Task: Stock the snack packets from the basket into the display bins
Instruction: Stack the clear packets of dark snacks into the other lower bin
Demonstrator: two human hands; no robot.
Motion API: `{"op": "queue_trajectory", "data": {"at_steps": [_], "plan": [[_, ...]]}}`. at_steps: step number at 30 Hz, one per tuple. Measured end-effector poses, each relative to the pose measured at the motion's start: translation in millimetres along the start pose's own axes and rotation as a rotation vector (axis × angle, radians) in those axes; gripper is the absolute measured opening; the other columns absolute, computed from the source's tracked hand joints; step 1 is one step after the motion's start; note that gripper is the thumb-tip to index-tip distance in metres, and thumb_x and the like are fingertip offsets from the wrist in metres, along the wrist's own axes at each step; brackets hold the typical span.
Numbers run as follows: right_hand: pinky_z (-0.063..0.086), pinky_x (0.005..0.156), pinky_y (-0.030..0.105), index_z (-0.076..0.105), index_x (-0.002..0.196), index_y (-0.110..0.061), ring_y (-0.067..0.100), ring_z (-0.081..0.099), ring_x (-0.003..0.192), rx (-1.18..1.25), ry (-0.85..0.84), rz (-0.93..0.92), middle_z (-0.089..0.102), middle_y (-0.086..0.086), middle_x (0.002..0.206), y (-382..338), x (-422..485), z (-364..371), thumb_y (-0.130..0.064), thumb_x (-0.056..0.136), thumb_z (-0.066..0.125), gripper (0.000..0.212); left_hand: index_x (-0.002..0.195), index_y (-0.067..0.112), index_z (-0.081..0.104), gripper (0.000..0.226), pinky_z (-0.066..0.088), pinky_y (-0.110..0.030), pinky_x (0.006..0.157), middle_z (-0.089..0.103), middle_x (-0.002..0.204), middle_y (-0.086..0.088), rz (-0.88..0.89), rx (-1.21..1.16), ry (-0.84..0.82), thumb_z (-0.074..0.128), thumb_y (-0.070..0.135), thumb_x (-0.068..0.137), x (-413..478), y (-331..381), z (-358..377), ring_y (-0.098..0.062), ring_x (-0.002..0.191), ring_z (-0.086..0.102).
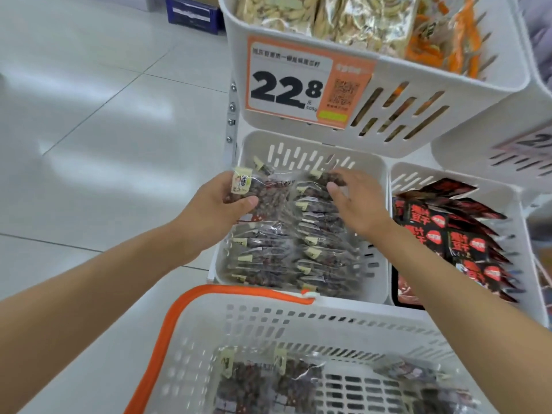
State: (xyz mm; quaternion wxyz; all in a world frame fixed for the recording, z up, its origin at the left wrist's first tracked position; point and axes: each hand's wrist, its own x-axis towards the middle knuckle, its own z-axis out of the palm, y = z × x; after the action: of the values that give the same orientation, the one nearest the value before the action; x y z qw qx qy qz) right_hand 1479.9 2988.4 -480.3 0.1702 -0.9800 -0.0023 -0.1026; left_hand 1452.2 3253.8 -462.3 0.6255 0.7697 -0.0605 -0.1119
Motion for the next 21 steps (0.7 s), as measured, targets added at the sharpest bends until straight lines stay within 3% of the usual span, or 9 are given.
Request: {"op": "queue_trajectory", "data": {"at_steps": [2, 4, 6, 9, 12, 14, 17, 21], "plan": [[0.032, 0.11, 0.034, 0.052, 0.136, -0.024, 0.018, 0.042, 0.132, 0.202, 0.044, -0.071, 0.052, -0.004, 0.137, -20.3, -16.9, -15.3, -0.047, 0.093, 0.044, 0.049, 0.105, 0.031, 0.061, 0.022, 0.052, -0.021, 0.075, 0.069, 0.108, 0.002, 0.01, 0.01, -0.021, 0.059, 0.012, 0.096, 0.6, 2.4, 3.9, -0.011, 0.094, 0.065], [0.036, 0.106, 0.022, 0.046, 0.136, -0.038, 0.004, 0.045, 0.129, 0.523, -0.134, -0.102, 0.05, -0.014, 0.137, -48.6, -36.2, -27.1, -0.042, 0.09, 0.057, 0.048, 0.099, 0.033, 0.061, 0.024, 0.053, -0.023, 0.079, 0.07, 0.102, 0.005, 0.038, 0.032, -0.077, 0.061, 0.009, 0.095, 0.2, 6.3, 7.5, -0.005, 0.089, 0.066], [0.045, 0.101, 0.02, 0.055, 0.126, -0.041, -0.003, 0.054, 0.118, 0.633, -0.25, -0.102, 0.06, -0.015, 0.126, -62.6, -44.8, -28.4, -0.03, 0.089, 0.07, 0.042, 0.098, 0.032, 0.061, 0.027, 0.053, -0.016, 0.073, 0.07, 0.096, 0.008, 0.063, 0.064, -0.146, 0.063, 0.006, 0.093, 1.9, 10.2, 11.3, 0.0, 0.083, 0.066], [0.054, 0.091, 0.025, 0.067, 0.101, -0.038, -0.006, 0.062, 0.099, 0.6, -0.008, -0.074, 0.067, -0.021, 0.104, -59.0, -45.3, -27.2, -0.017, 0.089, 0.071, 0.024, 0.112, 0.028, 0.058, 0.034, 0.051, -0.014, 0.078, 0.066, 0.112, 0.001, 0.076, 0.128, -0.099, 0.073, 0.015, 0.085, 8.7, 13.4, 7.2, -0.009, 0.103, 0.064], [0.052, 0.089, 0.016, 0.07, 0.112, -0.023, 0.0, 0.062, 0.098, 0.508, 0.231, -0.108, 0.066, -0.01, 0.109, -49.3, -44.6, -22.7, -0.014, 0.091, 0.069, 0.024, 0.134, 0.024, 0.05, 0.056, 0.039, -0.022, 0.1, 0.052, 0.134, 0.005, 0.065, 0.27, 0.148, 0.075, 0.027, 0.084, 16.2, 2.1, -5.1, -0.008, 0.122, 0.048], [0.049, 0.09, 0.01, 0.069, 0.12, -0.009, -0.002, 0.058, 0.098, 0.432, 0.334, -0.149, 0.064, -0.007, 0.11, -45.6, -42.3, -11.5, -0.01, 0.091, 0.068, 0.03, 0.143, 0.022, 0.043, 0.065, 0.041, -0.031, 0.104, 0.046, 0.141, 0.0, -0.009, 0.276, 0.22, 0.074, 0.024, 0.086, 16.4, -9.3, -7.4, -0.015, 0.125, 0.047], [0.051, 0.093, 0.02, 0.065, 0.124, -0.003, 0.006, 0.061, 0.097, 0.381, 0.439, -0.183, 0.065, -0.001, 0.11, -50.0, -27.4, 6.6, -0.01, 0.092, 0.067, 0.033, 0.145, 0.024, 0.041, 0.064, 0.049, -0.036, 0.099, 0.051, 0.14, 0.0, -0.109, 0.167, 0.177, 0.07, 0.012, 0.089, 15.3, -26.2, -4.5, -0.019, 0.118, 0.055], [0.054, 0.093, 0.029, 0.065, 0.124, -0.004, 0.017, 0.065, 0.099, 0.379, 0.532, -0.223, 0.067, 0.005, 0.113, -59.6, -14.4, 12.3, -0.012, 0.093, 0.066, 0.033, 0.118, 0.027, 0.066, 0.038, 0.053, -0.019, 0.076, 0.071, 0.109, 0.007, -0.076, 0.086, 0.137, 0.06, -0.001, 0.093, 16.9, -33.2, -1.0, -0.016, 0.095, 0.069]]}}
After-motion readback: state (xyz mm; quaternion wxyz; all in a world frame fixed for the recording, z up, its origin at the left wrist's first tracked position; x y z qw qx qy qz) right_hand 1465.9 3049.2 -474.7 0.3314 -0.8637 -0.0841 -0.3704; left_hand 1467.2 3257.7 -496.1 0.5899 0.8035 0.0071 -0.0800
